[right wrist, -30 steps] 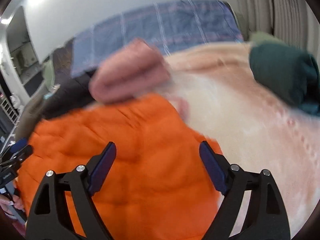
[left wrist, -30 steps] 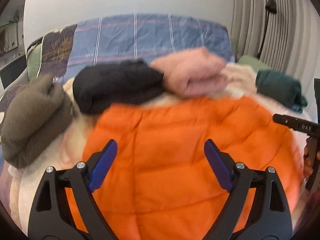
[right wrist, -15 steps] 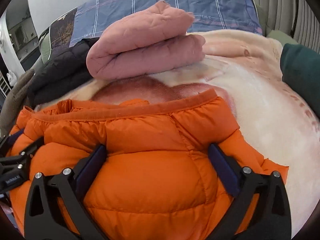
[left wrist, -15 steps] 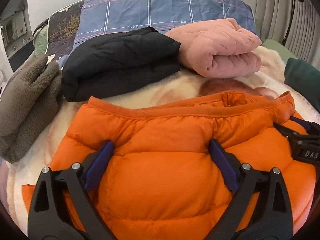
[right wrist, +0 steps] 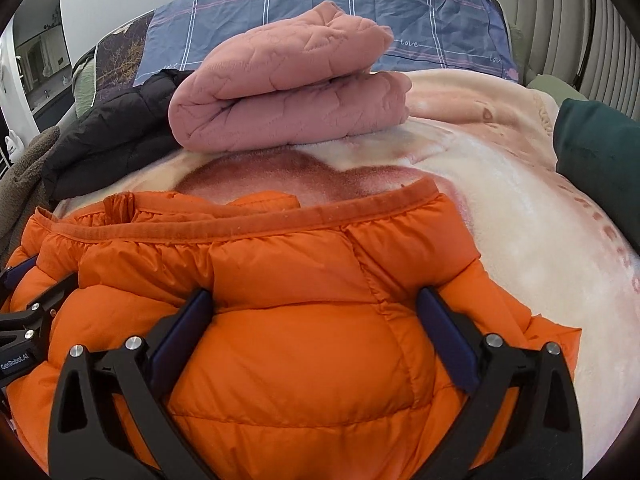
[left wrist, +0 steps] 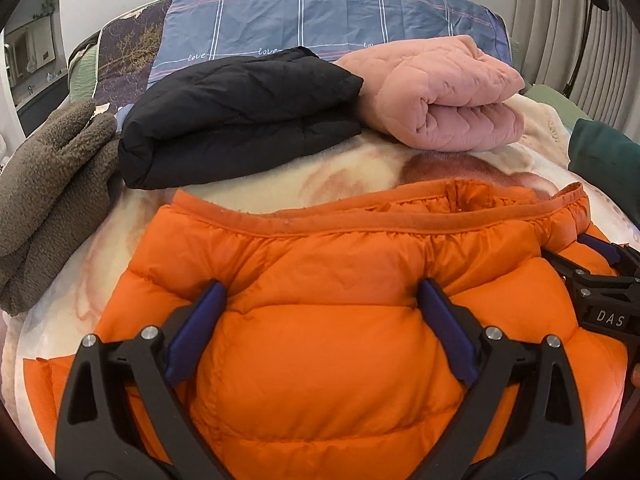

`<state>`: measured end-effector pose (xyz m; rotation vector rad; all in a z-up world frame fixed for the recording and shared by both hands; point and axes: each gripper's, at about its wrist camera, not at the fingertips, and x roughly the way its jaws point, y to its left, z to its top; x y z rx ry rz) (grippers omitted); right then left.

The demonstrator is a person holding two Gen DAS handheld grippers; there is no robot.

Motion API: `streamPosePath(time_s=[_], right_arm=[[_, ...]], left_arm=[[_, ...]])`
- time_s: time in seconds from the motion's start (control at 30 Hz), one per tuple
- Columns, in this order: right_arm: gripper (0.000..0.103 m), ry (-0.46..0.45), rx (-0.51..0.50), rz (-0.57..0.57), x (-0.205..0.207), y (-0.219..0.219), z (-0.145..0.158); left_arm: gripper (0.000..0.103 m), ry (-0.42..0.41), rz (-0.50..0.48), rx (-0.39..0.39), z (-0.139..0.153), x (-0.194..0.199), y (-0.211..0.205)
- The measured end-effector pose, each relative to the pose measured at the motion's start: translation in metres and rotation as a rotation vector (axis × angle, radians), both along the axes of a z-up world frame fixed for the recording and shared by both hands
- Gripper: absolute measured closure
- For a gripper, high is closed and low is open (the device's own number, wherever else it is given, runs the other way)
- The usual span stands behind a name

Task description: Fold large clothes

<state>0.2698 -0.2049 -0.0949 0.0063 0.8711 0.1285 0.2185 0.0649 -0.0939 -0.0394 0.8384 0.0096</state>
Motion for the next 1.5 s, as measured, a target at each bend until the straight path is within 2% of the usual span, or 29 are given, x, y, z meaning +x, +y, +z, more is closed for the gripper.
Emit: streamPosePath(time_s=[0.4, 0.7, 0.8, 0.87, 0.93, 1.03, 1.1, 1.17, 1.27, 1.5], right_arm=[[0.001, -0.012, -0.009, -0.005, 0.001, 0.002, -0.004], [0.001, -0.019, -0.02, -0.004, 0.002, 0.003, -0.005], [0.001, -0.002, -0.015, 0.02, -0.001, 0.001, 0.001], [0.002, 0.003, -0.027, 0.016, -0.012, -0.002, 0.012], [0.002, -0.027, 0.016, 0.015, -0.031, -0.007, 0.026], [0.001, -0.029, 0.066, 0.009, -0.06, -0.009, 0.04], [0.001, -0.025, 0.067, 0.021, -0.073, -0.005, 0.037], [0.001, -0.041, 0.02, 0.025, -0.08, 0.001, 0.02], [0.001, -0.081, 0.027, 0.017, -0.084, 0.002, 0.006], [0.001, -0.096, -0.042, -0.001, -0.079, 0.01, 0.001]], left_arm=[[0.003, 0.019, -0.003, -0.015, -0.006, 0.004, 0.002], [0.002, 0.013, 0.015, 0.016, -0.007, 0.004, -0.001], [0.002, 0.002, 0.019, 0.02, -0.001, -0.002, 0.002], [0.003, -0.009, 0.029, 0.049, 0.012, -0.013, 0.002], [0.004, -0.074, -0.017, 0.022, 0.03, -0.038, 0.002], [0.003, -0.079, -0.047, 0.02, 0.042, -0.063, -0.003], [0.002, -0.07, -0.065, 0.06, 0.039, -0.073, -0.011], [0.002, -0.057, -0.07, 0.103, 0.024, -0.079, -0.016], [0.002, -0.044, -0.049, 0.017, 0.006, -0.079, -0.006], [0.002, -0.039, -0.036, 0.07, -0.001, -0.075, -0.012]])
